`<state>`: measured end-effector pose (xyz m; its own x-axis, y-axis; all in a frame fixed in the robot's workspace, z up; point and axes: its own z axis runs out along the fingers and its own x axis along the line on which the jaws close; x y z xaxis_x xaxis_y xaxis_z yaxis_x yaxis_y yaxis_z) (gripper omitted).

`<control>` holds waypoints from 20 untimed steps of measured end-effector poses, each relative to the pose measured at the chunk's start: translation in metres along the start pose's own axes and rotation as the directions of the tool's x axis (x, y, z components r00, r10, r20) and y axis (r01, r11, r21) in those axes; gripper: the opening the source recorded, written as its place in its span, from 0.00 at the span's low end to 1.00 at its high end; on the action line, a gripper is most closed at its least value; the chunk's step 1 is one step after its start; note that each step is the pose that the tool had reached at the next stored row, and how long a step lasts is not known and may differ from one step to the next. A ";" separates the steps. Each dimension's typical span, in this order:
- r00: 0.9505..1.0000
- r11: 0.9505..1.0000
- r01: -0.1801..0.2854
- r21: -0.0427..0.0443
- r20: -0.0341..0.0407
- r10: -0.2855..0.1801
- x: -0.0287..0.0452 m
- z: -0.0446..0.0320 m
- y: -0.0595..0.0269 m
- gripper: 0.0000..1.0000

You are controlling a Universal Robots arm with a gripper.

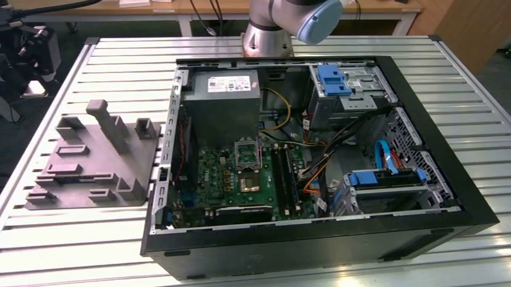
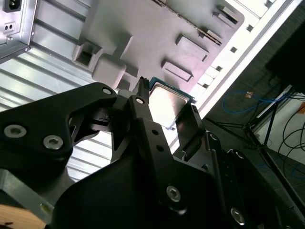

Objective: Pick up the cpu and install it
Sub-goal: 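Pick up the cpu and move it towards the insertion slot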

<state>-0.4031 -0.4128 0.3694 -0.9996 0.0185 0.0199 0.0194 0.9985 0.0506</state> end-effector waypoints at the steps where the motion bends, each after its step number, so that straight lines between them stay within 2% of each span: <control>1: 1.000 1.000 0.000 0.000 0.000 0.000 -0.0009 0.0000 0.0000 0.47; 13: 1.000 1.000 0.000 0.000 0.000 0.000 -0.0079 0.0000 0.0001 0.47; 20: 1.000 1.000 0.000 0.000 0.000 0.000 -0.0149 -0.0001 0.0003 0.47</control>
<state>-0.3882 -0.4128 0.3692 -0.9996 0.0184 0.0199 0.0194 0.9985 0.0506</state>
